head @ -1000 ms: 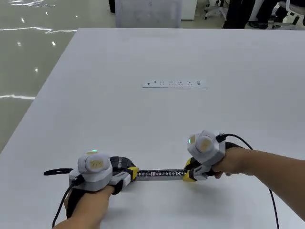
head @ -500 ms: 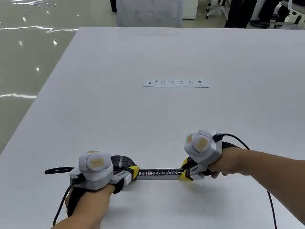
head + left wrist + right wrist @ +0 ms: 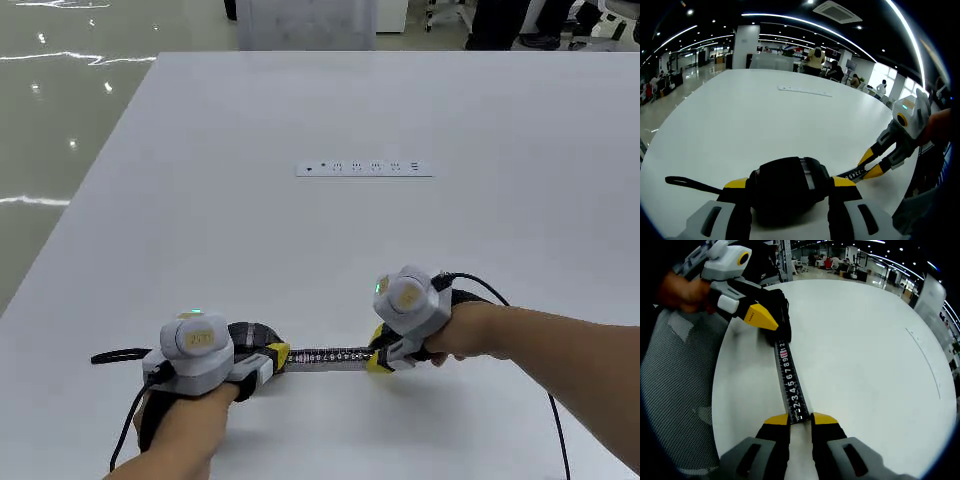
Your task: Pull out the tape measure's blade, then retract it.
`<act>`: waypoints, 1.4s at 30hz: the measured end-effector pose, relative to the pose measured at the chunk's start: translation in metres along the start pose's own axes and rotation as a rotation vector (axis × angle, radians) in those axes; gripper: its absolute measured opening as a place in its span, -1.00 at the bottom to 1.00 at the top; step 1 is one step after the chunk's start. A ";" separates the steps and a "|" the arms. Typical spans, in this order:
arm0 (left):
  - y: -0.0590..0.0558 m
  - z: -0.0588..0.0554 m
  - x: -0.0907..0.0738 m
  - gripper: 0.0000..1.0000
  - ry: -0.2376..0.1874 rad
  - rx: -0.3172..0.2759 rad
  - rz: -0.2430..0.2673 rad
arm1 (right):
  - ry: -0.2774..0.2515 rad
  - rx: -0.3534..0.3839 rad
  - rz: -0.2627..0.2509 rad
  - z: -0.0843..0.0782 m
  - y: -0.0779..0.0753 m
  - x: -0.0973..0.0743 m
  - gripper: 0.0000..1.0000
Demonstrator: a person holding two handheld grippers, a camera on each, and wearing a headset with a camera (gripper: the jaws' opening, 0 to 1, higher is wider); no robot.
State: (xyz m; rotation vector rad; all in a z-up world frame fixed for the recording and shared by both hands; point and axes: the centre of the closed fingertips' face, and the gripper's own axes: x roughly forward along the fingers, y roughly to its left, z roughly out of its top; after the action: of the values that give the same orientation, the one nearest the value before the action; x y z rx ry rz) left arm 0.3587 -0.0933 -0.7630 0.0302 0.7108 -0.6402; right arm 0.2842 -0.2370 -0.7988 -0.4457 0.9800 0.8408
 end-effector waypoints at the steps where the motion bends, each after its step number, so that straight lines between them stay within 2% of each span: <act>1: 0.000 0.000 0.000 0.17 0.000 -0.001 0.000 | -0.004 0.006 -0.002 0.001 0.000 0.001 -0.71; 13: 0.000 0.000 0.000 0.17 -0.001 -0.002 0.001 | -0.032 0.021 -0.014 0.009 0.002 0.006 -0.71; 42: 0.000 0.000 0.000 0.17 -0.002 -0.011 -0.004 | -0.048 -0.007 0.001 0.036 0.016 0.023 -0.72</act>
State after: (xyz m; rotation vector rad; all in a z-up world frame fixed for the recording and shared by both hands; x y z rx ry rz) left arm 0.3589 -0.0930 -0.7625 0.0183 0.7130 -0.6404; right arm 0.2983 -0.1934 -0.8002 -0.4292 0.9330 0.8530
